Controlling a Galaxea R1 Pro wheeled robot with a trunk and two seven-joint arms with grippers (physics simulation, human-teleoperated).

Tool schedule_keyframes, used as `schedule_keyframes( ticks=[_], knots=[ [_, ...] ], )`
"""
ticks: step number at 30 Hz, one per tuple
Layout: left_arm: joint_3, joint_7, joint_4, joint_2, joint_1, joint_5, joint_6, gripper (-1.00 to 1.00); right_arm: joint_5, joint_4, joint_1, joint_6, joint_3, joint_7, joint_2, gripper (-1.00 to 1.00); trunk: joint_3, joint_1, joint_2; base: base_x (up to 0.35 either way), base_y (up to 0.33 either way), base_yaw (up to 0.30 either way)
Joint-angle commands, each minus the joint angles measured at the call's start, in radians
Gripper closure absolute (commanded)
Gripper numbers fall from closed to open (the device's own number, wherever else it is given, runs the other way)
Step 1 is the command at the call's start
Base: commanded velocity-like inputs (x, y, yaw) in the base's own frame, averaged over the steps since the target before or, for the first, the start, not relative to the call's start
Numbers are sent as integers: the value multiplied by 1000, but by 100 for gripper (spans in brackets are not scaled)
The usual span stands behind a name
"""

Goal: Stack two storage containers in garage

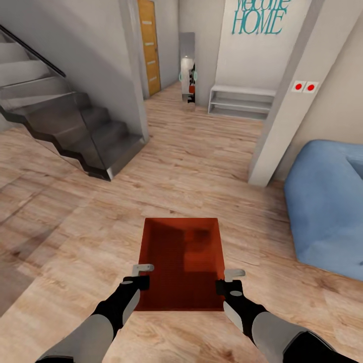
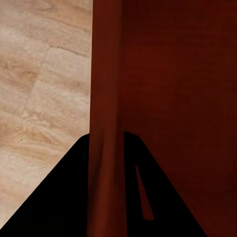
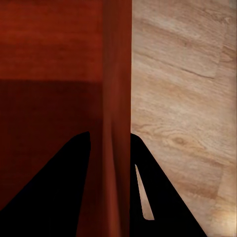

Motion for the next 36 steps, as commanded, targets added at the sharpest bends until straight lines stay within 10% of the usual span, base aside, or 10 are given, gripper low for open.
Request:
schedule_keyframes(
  ticks=[1, 36],
  knots=[
    [9, 4, -62, 11, -1, 5, 6, 100, -14, 41, 0, -1, 25, 0, -1, 100, -1, 1, -1, 322, 0, 0],
    [9, 4, -62, 9, -1, 4, 4, 100, -14, 41, 0, -1, 26, 0, -1, 100, -1, 1, -1, 322, 0, 0]
  ],
)
